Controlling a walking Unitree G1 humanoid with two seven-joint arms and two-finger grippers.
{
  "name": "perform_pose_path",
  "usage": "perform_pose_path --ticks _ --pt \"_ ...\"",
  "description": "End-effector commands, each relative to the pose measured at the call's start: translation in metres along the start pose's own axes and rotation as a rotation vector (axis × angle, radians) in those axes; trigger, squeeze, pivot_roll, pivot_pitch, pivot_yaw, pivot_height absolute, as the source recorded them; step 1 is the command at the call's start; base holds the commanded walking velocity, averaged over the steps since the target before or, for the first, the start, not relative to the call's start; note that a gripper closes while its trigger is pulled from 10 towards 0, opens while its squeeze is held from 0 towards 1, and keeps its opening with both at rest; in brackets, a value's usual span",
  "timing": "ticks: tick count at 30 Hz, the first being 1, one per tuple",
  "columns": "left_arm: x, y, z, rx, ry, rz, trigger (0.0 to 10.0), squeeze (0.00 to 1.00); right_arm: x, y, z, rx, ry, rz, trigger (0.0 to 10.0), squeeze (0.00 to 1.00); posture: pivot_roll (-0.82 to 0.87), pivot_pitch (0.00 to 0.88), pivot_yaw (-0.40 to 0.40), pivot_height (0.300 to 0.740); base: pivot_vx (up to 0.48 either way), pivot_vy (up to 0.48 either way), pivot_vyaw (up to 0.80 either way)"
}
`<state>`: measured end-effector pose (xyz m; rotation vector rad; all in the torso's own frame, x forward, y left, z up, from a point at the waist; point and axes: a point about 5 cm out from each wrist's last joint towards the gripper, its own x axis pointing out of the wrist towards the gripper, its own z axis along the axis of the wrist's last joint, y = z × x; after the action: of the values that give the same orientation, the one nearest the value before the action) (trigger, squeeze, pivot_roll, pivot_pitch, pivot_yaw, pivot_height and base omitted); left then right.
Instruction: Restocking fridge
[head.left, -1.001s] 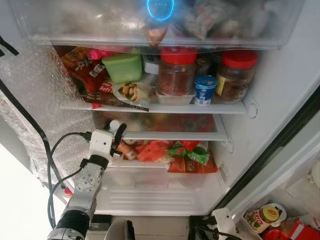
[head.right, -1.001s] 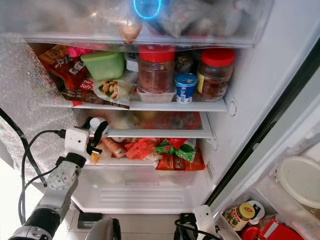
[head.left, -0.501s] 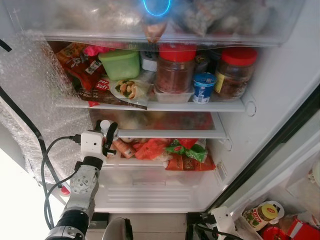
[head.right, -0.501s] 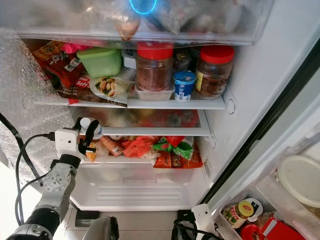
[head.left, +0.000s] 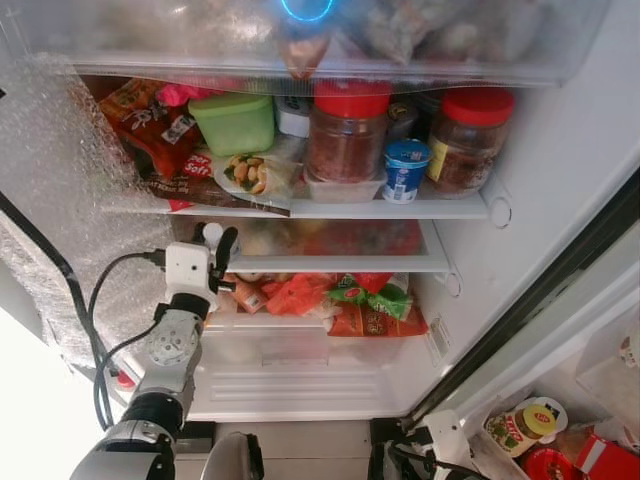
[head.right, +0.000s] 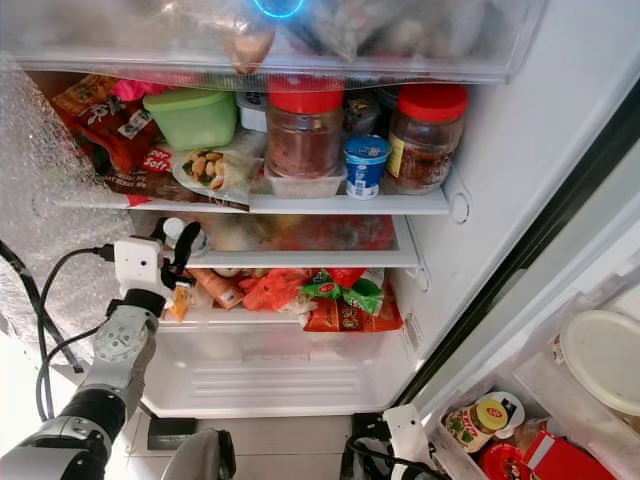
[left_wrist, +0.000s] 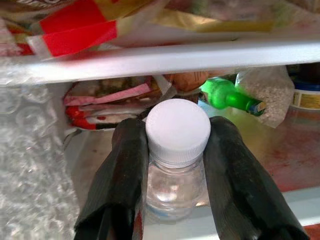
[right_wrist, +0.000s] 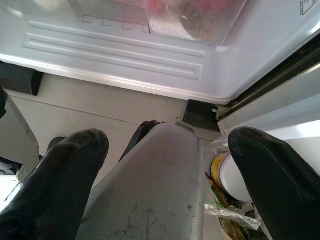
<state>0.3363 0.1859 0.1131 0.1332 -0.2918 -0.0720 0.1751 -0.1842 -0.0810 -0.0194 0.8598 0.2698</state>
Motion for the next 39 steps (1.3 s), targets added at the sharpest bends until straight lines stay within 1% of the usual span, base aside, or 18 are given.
perform_pose_path --ticks 1,5,7,8,10,14,15,16,17,19,21,23,27,29,30,31,35,39 --pt "-0.014 0.005 -0.018 -0.021 0.095 0.015 10.0 0.0 -0.015 -0.013 -0.033 0.02 0.114 -0.046 10.0 0.0 -0.11 0.095 -0.076 0.632 0.0 0.0 0.0" --pt "-0.023 0.013 -0.025 -0.038 0.12 0.036 10.0 0.0 -0.015 -0.012 -0.034 0.026 0.115 -0.044 10.0 0.0 -0.11 0.096 -0.071 0.632 0.0 0.0 0.0" --pt "-0.023 0.013 -0.025 -0.038 0.12 0.036 10.0 0.0 -0.015 -0.012 -0.034 0.026 0.115 -0.044 10.0 0.0 -0.11 0.096 -0.071 0.632 0.0 0.0 0.0" --pt "-0.031 0.015 -0.029 -0.044 0.136 0.049 10.0 0.0 -0.015 -0.011 -0.034 0.028 0.116 -0.045 10.0 0.0 -0.11 0.096 -0.071 0.632 0.0 0.0 0.0" --pt "-0.039 0.017 -0.033 -0.048 0.153 0.062 10.0 0.0 -0.015 -0.011 -0.034 0.03 0.117 -0.045 10.0 0.0 -0.09 0.093 -0.063 0.632 0.0 0.0 0.0" --pt "-0.053 0.018 -0.042 -0.057 0.189 0.073 10.0 0.0 -0.014 -0.01 -0.034 0.029 0.117 -0.041 10.0 0.0 -0.08 0.088 -0.061 0.632 0.0 0.0 0.0" --pt "-0.053 0.018 -0.042 -0.057 0.189 0.073 10.0 0.0 -0.014 -0.01 -0.034 0.029 0.117 -0.041 10.0 0.0 -0.08 0.088 -0.061 0.632 0.0 0.0 0.0" --pt "-0.057 0.018 -0.045 -0.061 0.205 0.078 10.0 0.0 -0.014 -0.01 -0.034 0.028 0.117 -0.04 10.0 0.0 -0.08 0.088 -0.061 0.632 0.0 0.0 0.0" --pt "-0.066 0.015 -0.054 -0.072 0.271 0.075 10.0 0.0 -0.014 -0.009 -0.033 0.026 0.117 -0.039 10.0 0.0 -0.08 0.083 -0.058 0.632 0.0 0.0 0.0" --pt "-0.068 0.015 -0.056 -0.071 0.28 0.072 10.0 0.0 -0.014 -0.009 -0.033 0.026 0.117 -0.039 10.0 0.0 -0.08 0.084 -0.057 0.632 0.0 0.0 0.0" --pt "-0.076 0.009 -0.065 -0.096 0.352 0.046 10.0 0.0 -0.013 -0.009 -0.033 0.026 0.118 -0.04 10.0 0.0 -0.08 0.081 -0.054 0.632 0.0 0.0 0.0" --pt "-0.077 0.007 -0.067 -0.093 0.373 0.037 10.0 0.0 -0.013 -0.009 -0.032 0.025 0.118 -0.04 10.0 0.0 -0.08 0.081 -0.053 0.632 0.0 0.0 0.0" --pt "-0.072 0.008 -0.069 -0.141 0.418 0.052 10.0 0.0 -0.013 -0.009 -0.032 0.023 0.12 -0.041 10.0 0.0 -0.07 0.079 -0.052 0.632 0.0 0.0 0.0" --pt "-0.067 0.009 -0.066 -0.162 0.409 0.066 10.0 0.0 -0.013 -0.009 -0.032 0.022 0.119 -0.042 10.0 0.0 -0.07 0.079 -0.052 0.632 0.0 0.0 0.0" --pt "-0.061 0.01 -0.063 -0.167 0.399 0.067 10.0 0.0 -0.013 -0.009 -0.032 0.022 0.119 -0.043 10.0 0.0 -0.07 0.076 -0.052 0.632 0.0 0.0 0.0" --pt "-0.061 0.01 -0.063 -0.167 0.399 0.067 10.0 0.0 -0.013 -0.009 -0.032 0.022 0.119 -0.043 10.0 0.0 -0.07 0.076 -0.052 0.632 0.0 0.0 0.0" --pt "-0.037 0.006 -0.049 -0.167 0.345 0.031 10.0 0.0 -0.012 -0.009 -0.031 0.02 0.117 -0.048 10.0 0.0 -0.07 0.073 -0.048 0.632 0.0 0.0 0.0" --pt "-0.02 0.007 -0.035 -0.169 0.28 0.039 10.0 0.0 -0.012 -0.009 -0.031 0.029 0.113 -0.061 10.0 0.0 -0.08 0.072 -0.047 0.632 0.0 0.0 0.0"
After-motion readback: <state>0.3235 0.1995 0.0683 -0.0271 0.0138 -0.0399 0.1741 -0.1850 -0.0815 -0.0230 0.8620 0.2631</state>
